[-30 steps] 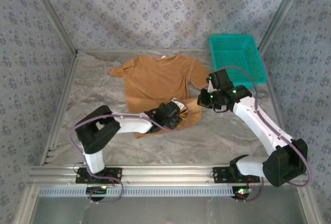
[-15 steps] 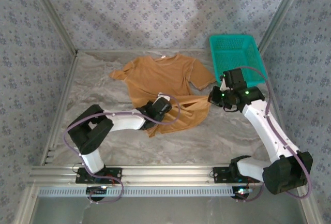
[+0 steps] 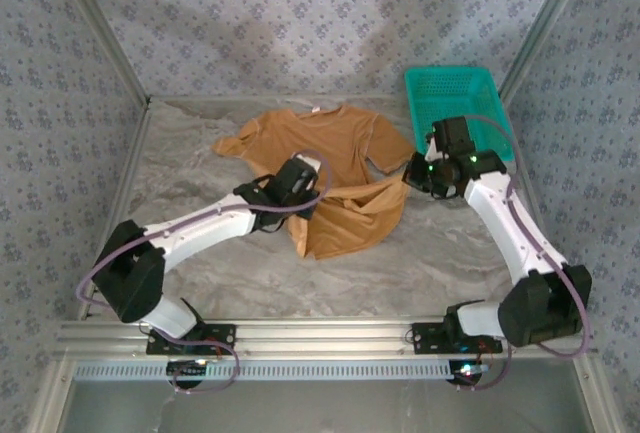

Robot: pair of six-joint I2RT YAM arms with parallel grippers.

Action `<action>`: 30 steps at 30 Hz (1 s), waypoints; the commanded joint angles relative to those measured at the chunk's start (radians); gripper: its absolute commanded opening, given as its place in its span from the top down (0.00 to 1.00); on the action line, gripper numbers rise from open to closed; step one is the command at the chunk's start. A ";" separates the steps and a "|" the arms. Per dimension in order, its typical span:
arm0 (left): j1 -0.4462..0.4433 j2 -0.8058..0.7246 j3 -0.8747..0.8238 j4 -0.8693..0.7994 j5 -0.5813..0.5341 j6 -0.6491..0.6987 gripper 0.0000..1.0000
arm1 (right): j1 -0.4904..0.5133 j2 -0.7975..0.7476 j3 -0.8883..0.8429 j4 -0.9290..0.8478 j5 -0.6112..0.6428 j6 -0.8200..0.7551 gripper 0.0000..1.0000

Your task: Fold the inside-out t-shirt

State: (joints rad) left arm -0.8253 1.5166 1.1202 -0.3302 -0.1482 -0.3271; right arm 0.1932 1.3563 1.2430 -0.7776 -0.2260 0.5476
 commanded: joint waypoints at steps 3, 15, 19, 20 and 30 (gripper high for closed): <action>0.020 0.054 0.154 -0.002 0.476 -0.187 1.00 | -0.066 0.230 0.231 0.021 0.088 -0.067 1.00; 0.112 0.287 0.265 0.111 0.680 -0.380 1.00 | -0.056 0.417 0.414 -0.110 0.128 -0.127 0.64; 0.115 0.309 0.293 0.119 0.687 -0.398 1.00 | 0.000 0.238 0.154 -0.023 0.108 -0.095 0.61; 0.116 0.313 0.299 0.118 0.689 -0.401 1.00 | 0.031 0.195 0.069 0.013 0.100 -0.079 0.64; 0.115 0.282 0.370 0.065 0.687 -0.411 1.00 | 0.300 0.288 -0.177 0.377 0.051 0.085 0.95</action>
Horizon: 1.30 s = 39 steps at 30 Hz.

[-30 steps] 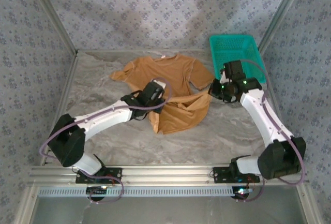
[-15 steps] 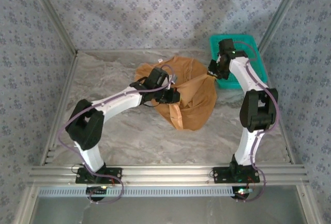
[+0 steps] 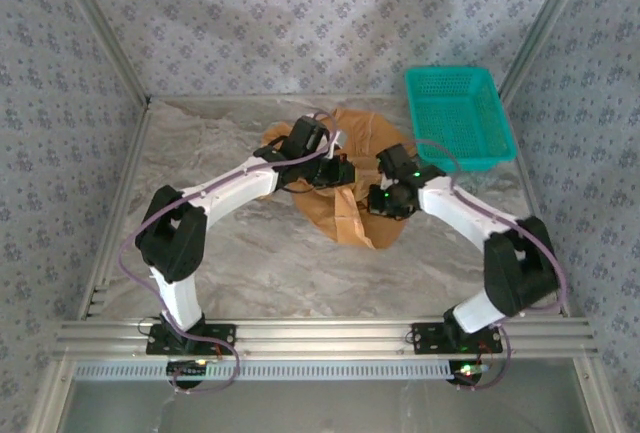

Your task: Fold the inside-out t-shirt

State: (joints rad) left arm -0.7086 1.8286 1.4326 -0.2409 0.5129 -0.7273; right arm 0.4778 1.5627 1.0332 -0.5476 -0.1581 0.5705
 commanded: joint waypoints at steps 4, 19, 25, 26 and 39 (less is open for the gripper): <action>-0.002 -0.073 0.078 -0.031 0.019 -0.025 1.00 | 0.030 0.243 0.166 0.261 -0.038 0.118 0.96; 0.005 -0.315 0.100 -0.037 -0.060 -0.043 1.00 | 0.035 0.690 0.715 -0.008 0.185 0.322 0.11; 0.030 -0.344 0.067 -0.066 -0.068 -0.027 1.00 | 0.064 0.748 0.734 -0.118 0.214 0.350 0.14; 0.036 -0.346 0.050 -0.060 -0.066 -0.029 1.00 | 0.067 0.760 0.733 -0.124 0.210 0.352 0.18; 0.248 -0.327 -0.175 -0.005 -0.067 0.007 1.00 | 0.048 0.496 0.685 -0.150 0.015 0.087 1.00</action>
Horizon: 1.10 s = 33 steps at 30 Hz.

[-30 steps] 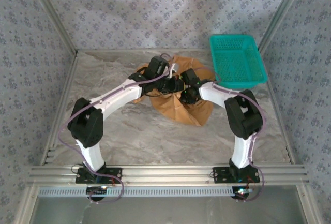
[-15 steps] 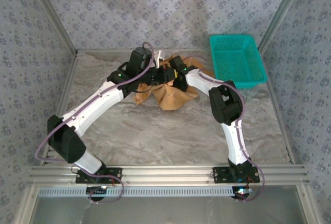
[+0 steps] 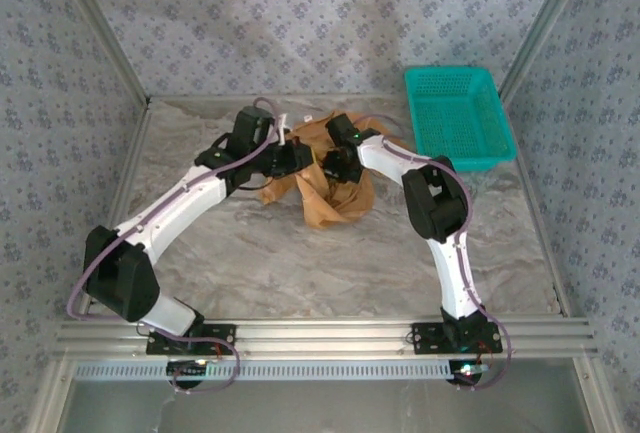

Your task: Fold the inside-out t-shirt

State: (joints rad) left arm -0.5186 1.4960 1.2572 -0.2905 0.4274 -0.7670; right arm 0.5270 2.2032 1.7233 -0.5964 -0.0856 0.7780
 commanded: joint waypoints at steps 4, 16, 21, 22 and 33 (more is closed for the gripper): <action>0.151 0.113 0.039 0.013 0.037 0.101 1.00 | -0.014 -0.329 -0.087 -0.134 -0.163 -0.179 1.00; 0.284 0.416 0.049 0.030 0.066 0.120 1.00 | -0.157 -0.681 -0.130 -0.009 -0.639 -0.105 1.00; 0.305 0.415 -0.039 0.049 0.030 0.093 1.00 | -0.209 -0.710 -0.145 0.035 -0.689 -0.101 1.00; 0.303 0.402 -0.048 0.042 0.025 0.098 1.00 | -0.210 -0.701 -0.164 0.037 -0.663 -0.104 1.00; 0.190 0.122 -0.178 0.093 -0.014 0.163 0.78 | -0.169 -0.275 -0.062 -0.198 -0.402 -0.332 0.48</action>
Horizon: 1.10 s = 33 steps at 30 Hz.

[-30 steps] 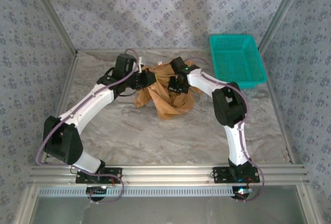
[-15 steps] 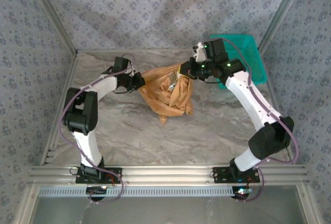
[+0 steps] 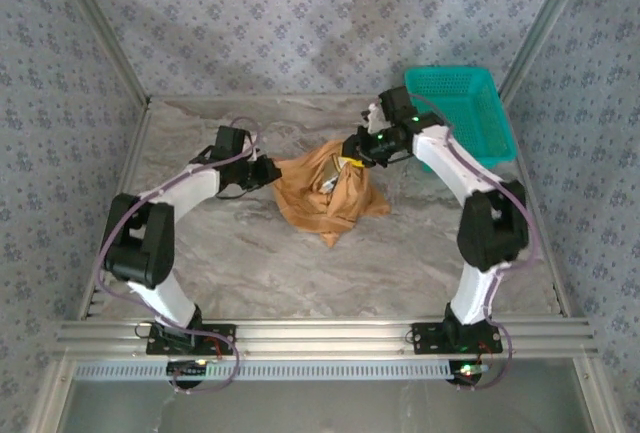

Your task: Fold the inside-out t-shirt

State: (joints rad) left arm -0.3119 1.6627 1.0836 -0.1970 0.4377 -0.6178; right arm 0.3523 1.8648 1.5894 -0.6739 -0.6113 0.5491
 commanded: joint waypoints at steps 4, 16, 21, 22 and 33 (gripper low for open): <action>-0.016 -0.045 -0.043 -0.027 -0.060 0.003 0.75 | 0.014 -0.005 0.006 -0.129 0.270 -0.116 0.27; -0.136 -0.064 0.049 -0.064 -0.143 0.105 0.54 | 0.107 -0.071 -0.215 0.067 0.329 -0.029 0.27; -0.153 -0.005 0.084 -0.026 -0.098 0.084 0.51 | 0.137 0.015 -0.187 0.139 0.354 0.032 0.61; -0.156 0.007 0.092 -0.013 -0.079 0.081 0.50 | 0.136 0.005 -0.203 0.151 0.354 0.032 0.79; -0.203 0.282 0.327 0.026 0.106 0.113 0.42 | 0.102 -0.162 -0.431 0.299 0.239 -0.006 1.00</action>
State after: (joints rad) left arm -0.5079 1.8919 1.3464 -0.1986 0.4526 -0.5198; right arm 0.4473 1.7222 1.1774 -0.4263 -0.3225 0.5457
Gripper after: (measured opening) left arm 0.569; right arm 0.048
